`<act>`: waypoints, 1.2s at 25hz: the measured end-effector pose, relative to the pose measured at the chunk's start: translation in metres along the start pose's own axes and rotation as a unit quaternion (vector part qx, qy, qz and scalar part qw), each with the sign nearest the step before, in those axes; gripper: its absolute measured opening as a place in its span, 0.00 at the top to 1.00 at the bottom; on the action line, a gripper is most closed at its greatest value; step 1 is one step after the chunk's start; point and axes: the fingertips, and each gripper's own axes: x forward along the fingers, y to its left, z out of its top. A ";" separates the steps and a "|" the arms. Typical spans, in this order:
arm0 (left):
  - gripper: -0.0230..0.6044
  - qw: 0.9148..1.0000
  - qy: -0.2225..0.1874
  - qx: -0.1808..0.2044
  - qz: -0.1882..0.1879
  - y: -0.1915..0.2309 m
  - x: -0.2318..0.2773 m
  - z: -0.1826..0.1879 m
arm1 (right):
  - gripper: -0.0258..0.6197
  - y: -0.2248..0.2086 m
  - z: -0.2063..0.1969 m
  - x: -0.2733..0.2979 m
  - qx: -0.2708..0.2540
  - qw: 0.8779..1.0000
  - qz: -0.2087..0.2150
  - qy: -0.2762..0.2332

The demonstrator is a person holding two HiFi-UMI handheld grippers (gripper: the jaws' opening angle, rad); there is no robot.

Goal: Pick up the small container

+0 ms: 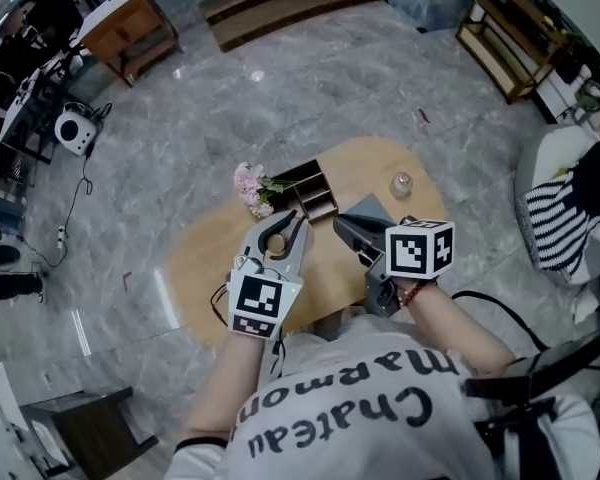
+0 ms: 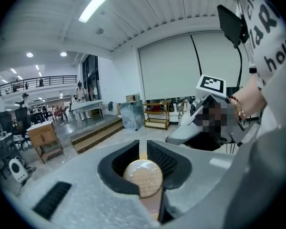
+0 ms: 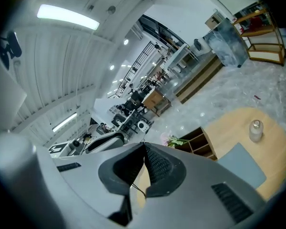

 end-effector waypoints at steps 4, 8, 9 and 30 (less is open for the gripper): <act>0.87 1.000 -0.016 0.000 0.015 -0.001 -0.011 0.022 | 0.94 0.025 0.012 -0.009 -0.009 1.000 0.022 -0.007; 0.87 0.999 -0.025 -0.006 0.020 -0.005 -0.030 0.040 | 0.94 0.050 0.017 -0.022 -0.025 0.999 0.034 -0.015; 0.87 0.999 -0.028 -0.005 0.022 -0.005 -0.034 0.045 | 0.94 0.056 0.020 -0.025 -0.029 0.999 0.037 -0.019; 0.87 0.996 -0.076 -0.038 0.039 -0.021 -0.189 0.065 | 0.94 0.196 -0.028 -0.041 -0.101 0.990 0.081 -0.049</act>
